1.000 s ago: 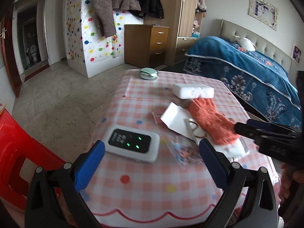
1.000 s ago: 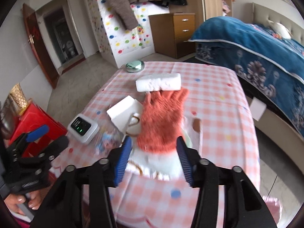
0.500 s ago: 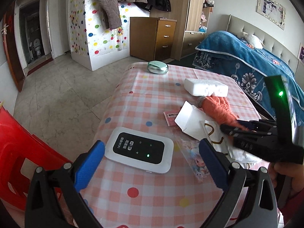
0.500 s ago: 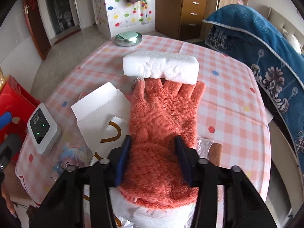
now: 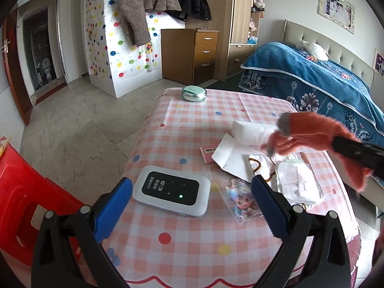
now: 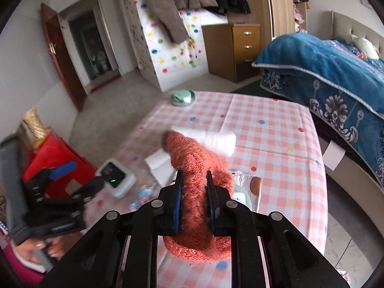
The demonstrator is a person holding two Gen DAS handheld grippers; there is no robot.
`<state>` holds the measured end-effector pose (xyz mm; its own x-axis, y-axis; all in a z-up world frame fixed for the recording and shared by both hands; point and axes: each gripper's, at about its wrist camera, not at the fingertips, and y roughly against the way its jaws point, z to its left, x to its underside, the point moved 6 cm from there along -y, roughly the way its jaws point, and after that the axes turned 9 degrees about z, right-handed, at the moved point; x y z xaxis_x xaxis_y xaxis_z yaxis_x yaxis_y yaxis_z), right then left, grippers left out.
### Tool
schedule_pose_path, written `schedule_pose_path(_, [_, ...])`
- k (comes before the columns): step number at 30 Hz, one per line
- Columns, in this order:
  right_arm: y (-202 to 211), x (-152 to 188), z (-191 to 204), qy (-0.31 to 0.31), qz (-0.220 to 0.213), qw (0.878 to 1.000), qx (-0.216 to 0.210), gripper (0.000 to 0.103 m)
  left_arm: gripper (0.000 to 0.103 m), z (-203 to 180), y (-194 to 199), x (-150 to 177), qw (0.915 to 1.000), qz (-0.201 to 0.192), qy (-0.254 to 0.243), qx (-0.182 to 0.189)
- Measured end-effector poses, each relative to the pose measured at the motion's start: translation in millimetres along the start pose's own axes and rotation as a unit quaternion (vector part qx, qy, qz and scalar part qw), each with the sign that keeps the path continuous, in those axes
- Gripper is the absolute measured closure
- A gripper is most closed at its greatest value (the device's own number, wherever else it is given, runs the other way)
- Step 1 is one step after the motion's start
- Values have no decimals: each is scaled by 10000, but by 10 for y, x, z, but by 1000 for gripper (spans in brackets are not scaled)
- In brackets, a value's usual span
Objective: Collect trash
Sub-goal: 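Hold the glove in the right gripper while left gripper grasps the white foam block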
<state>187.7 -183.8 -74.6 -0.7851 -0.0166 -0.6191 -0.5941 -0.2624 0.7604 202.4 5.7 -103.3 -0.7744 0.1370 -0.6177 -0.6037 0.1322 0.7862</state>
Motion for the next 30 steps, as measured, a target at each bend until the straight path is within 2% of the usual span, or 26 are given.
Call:
schedule_pose_path(4, [311,38,-1,-201,-375,9991,55,86,7,-117,5,-18,9998,-38,-187,62])
schedule_pose_path(8, [533,59,-95,-454,-756,9955,357,86,7,-283,-90,-82,9993,35,-317,200])
schedule_pose_path(10, [587,68,-145,-547,-865,9938,428,86,17,-400,-143,-134,9986,46,-399,347])
schedule_pose_path(12, [563,71,-187,-616,-841,9937,404,85,29,-529,-223,-196,9971,61,-586,483])
schedule_pose_path(15, [502,64,-257,-668,-761,9943,328,85,38,-675,-396,-314,9944,108,-905,544])
schedule_pose_path(18, [477,48,-386,-721,-680,9947,276,85,38,-716,-569,-369,9928,230,-1014,593])
schedule_pose_path(21, [408,12,-467,-779,-614,9947,256,85,30,-747,-749,-407,9916,353,-1101,585])
schedule_pose_path(23, [356,0,-510,-835,-579,9945,239,85,30,-764,-870,-425,9911,435,-1133,543])
schedule_pose_path(26, [247,17,-512,-875,-539,9944,232,85,30,-788,-996,-454,9903,536,-1092,667])
schedule_pose_path(29, [204,19,-537,-893,-514,9944,222,85,31,-821,-1056,-472,9890,564,-1137,756])
schedule_pose_path(30, [190,23,-544,-919,-498,9943,210,85,38,-831,-1069,-475,9885,573,-1167,770])
